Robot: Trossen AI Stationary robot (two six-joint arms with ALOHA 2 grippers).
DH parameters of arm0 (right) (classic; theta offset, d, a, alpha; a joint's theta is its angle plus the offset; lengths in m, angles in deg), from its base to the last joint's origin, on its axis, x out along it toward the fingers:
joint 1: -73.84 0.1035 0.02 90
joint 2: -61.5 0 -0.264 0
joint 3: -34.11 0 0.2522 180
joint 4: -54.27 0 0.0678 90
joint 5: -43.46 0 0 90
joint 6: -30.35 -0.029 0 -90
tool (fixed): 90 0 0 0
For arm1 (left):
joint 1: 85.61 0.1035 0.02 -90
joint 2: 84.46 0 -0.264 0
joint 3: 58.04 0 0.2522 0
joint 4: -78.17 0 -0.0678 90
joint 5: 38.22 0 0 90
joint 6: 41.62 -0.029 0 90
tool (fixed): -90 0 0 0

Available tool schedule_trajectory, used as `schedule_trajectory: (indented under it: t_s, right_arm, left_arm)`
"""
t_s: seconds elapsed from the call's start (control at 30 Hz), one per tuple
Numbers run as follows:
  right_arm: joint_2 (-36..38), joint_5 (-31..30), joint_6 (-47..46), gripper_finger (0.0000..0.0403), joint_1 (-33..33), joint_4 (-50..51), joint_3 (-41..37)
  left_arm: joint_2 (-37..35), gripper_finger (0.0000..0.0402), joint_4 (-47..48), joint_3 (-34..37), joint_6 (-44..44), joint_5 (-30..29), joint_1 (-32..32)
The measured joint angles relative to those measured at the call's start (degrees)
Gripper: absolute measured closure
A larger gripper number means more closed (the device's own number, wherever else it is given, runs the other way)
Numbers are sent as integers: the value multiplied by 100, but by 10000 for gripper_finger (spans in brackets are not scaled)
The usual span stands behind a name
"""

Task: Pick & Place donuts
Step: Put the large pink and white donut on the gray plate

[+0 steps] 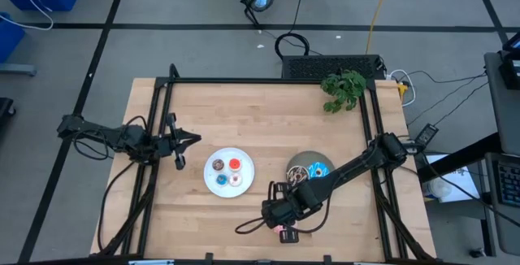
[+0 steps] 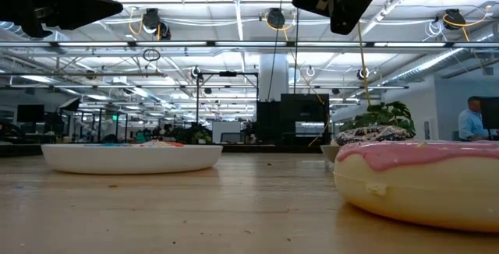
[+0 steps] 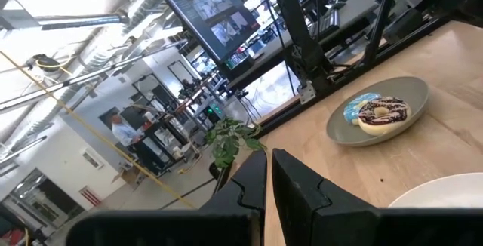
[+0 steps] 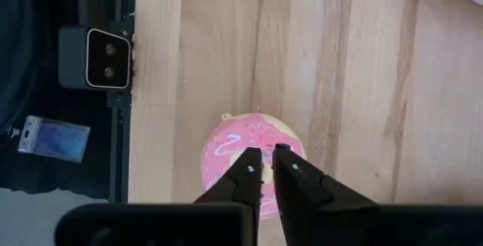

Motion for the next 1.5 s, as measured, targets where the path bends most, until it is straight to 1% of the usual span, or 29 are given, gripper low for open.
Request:
schedule_trajectory:
  t_s: [0.13, 0.23, 0.43, 0.53, 0.6, 0.67, 0.73, 0.83, 1.03, 1.13, 1.2, 1.3, 1.4, 1.5]
  right_arm:
    - [0, 4, 29, 369, -11, 0, 0]
    - [0, 0, 250, 369, -13, 2, 0]
    - [0, -26, 454, 381, -17, -2, 0]
    - [2, -23, 451, 386, 8, -37, -29]
    - [9, 49, 307, 382, 25, -276, -214]
    - [2, 421, 214, 365, 55, -578, -492]
    - [-7, 611, 275, 335, 93, -817, -742]
    - [-2, 632, 318, 276, 100, -1225, -1059]
    - [2, 555, 304, 146, -79, -1239, -1181]
    - [0, 375, 261, 99, -120, -1268, -1241]
    - [0, 313, 271, 80, -127, -1320, -1311]
    - [0, 253, 334, 69, -121, -1369, -1499]
    - [0, 74, 303, 71, -84, -1463, -1720]
    - [0, 7, 345, 82, -46, -1590, -1942]
  left_arm:
    - [0, 371, 0, 1, 0, -2, 1]
    - [0, 371, 2, 2, 0, -2, -2]
    - [-1, 371, 2, 2, 0, -4, 0]
    - [0, 371, 2, -1, 9, -4, 1]
    - [-2, 371, 2, 0, 11, -4, 0]
    - [0, 371, 4, 1, 11, -5, 0]
    - [-1, 371, 3, -1, 13, -5, -1]
    - [-2, 371, 4, 0, 24, -7, -1]
    - [0, 371, 9, -1, 24, -7, -2]
    - [-2, 371, 9, 0, 24, -7, -1]
    - [-1, 371, 9, 1, 24, -7, -1]
    - [0, 371, 13, 0, 24, -7, 0]
    - [0, 371, 22, 2, 22, -7, -1]
    - [0, 371, 22, 1, 22, -7, 1]
